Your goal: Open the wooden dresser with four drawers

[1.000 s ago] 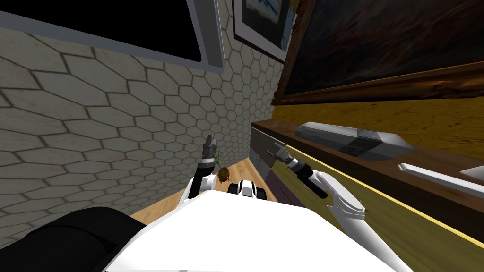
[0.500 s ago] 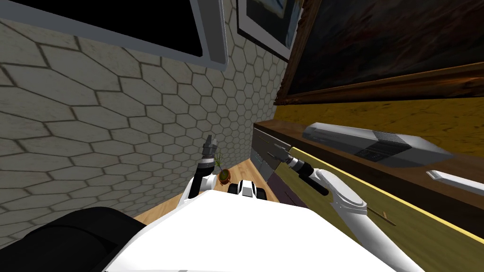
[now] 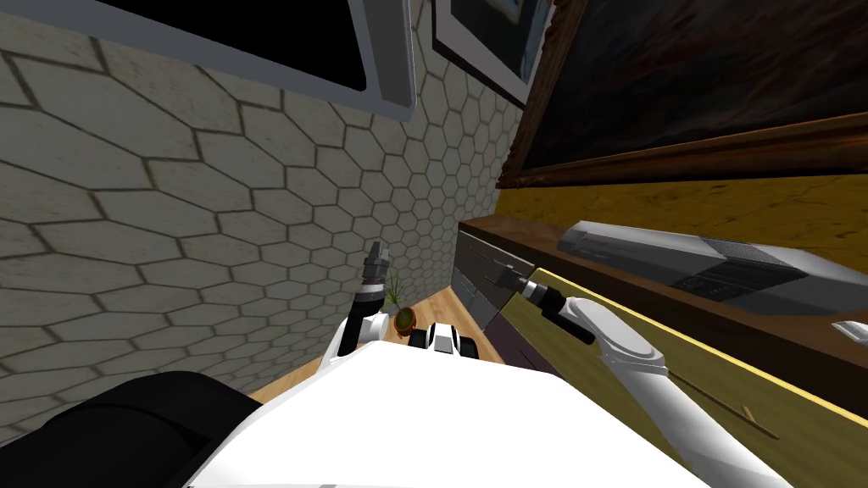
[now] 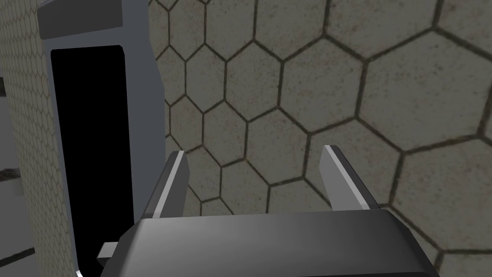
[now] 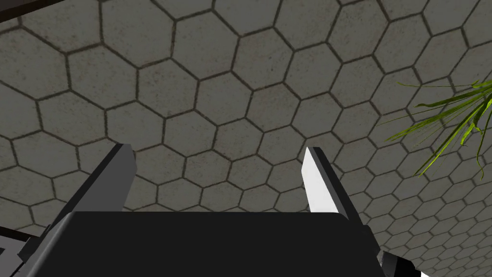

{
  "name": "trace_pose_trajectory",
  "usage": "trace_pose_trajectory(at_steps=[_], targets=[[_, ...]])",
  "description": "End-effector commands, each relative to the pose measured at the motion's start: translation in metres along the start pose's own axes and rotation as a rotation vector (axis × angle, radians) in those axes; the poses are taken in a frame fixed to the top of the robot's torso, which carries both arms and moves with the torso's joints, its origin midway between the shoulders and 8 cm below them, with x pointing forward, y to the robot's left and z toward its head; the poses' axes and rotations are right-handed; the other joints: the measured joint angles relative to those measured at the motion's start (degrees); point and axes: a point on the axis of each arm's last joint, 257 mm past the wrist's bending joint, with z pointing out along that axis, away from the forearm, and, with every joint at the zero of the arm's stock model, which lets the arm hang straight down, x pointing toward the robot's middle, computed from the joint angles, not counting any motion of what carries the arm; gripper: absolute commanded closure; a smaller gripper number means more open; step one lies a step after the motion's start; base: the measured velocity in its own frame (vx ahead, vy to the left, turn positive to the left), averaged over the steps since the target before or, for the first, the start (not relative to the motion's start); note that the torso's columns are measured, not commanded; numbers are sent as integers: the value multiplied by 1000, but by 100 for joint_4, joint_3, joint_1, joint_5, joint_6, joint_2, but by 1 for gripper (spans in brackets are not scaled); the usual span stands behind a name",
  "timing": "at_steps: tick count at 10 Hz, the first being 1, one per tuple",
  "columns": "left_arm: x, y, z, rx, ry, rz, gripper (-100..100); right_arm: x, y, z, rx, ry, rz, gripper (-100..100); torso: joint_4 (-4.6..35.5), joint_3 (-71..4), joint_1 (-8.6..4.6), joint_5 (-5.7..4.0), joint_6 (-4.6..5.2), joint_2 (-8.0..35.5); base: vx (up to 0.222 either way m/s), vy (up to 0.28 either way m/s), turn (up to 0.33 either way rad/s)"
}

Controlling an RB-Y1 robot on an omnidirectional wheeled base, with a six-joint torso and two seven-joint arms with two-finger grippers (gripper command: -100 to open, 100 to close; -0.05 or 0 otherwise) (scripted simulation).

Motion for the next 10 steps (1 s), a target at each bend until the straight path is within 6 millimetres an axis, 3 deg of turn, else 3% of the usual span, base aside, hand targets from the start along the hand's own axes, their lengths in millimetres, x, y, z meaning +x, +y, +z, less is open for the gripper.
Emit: trace_pose_trajectory(at_steps=[1, 4, 10], targets=[[0, 0, 0, 0, 0, 0, 0, 32, -10, -10, -51, 95, -114, -100, 1, 1, -16, -6, 2, 2, 35, 39, -24], [0, 0, 0, 0, 0, 0, 0, 50, -14, -16, -82, 152, -180, -100, 4, 7, 1, -2, 2, 10, 24, 31, -16], [0, 0, 0, 0, 0, 0, 0, 114, -50, -53, -200, 363, -421, -100, 6, 12, -13, -6, 3, 18, 72, 105, -25]])
